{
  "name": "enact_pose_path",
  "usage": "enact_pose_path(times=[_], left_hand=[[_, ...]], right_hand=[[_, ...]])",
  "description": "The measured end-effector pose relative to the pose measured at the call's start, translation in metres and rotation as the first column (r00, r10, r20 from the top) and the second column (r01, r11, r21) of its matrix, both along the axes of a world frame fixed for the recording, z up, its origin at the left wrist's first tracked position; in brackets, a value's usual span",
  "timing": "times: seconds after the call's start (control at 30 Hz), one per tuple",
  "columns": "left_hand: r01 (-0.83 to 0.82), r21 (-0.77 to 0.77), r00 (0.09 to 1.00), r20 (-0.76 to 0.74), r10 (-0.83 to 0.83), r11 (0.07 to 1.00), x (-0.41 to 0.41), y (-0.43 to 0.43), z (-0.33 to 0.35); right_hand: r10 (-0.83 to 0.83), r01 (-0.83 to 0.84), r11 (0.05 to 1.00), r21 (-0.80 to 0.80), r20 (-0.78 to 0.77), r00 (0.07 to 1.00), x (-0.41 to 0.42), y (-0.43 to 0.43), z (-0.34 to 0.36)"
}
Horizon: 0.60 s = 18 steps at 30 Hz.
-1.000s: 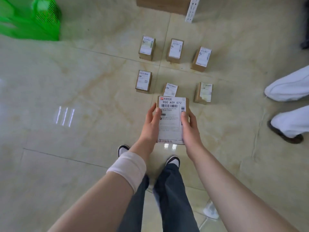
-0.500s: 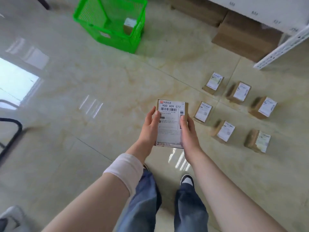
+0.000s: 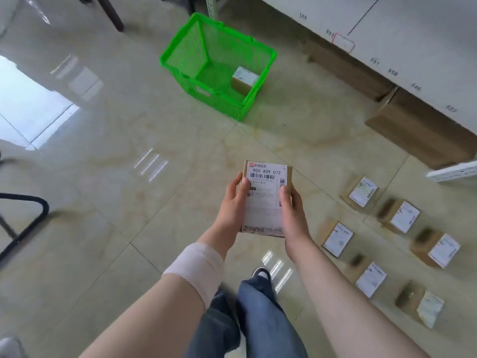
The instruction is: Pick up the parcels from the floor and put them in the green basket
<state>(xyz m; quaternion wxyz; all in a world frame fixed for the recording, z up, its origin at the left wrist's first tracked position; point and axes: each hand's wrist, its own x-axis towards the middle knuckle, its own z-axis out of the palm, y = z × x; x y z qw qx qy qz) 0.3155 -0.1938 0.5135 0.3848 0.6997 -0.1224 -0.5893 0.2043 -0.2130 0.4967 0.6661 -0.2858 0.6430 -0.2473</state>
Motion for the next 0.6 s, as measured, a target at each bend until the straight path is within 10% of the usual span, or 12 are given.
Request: enact_pose_path(times=[0.6], left_hand=[[-0.009,-0.016,0.999,-0.049,0.008,1.000,0.232,-0.186,-0.024]], right_hand=[[-0.006,0.008,1.000,0.028,-0.091,0.996,0.235,-0.188,-0.022]])
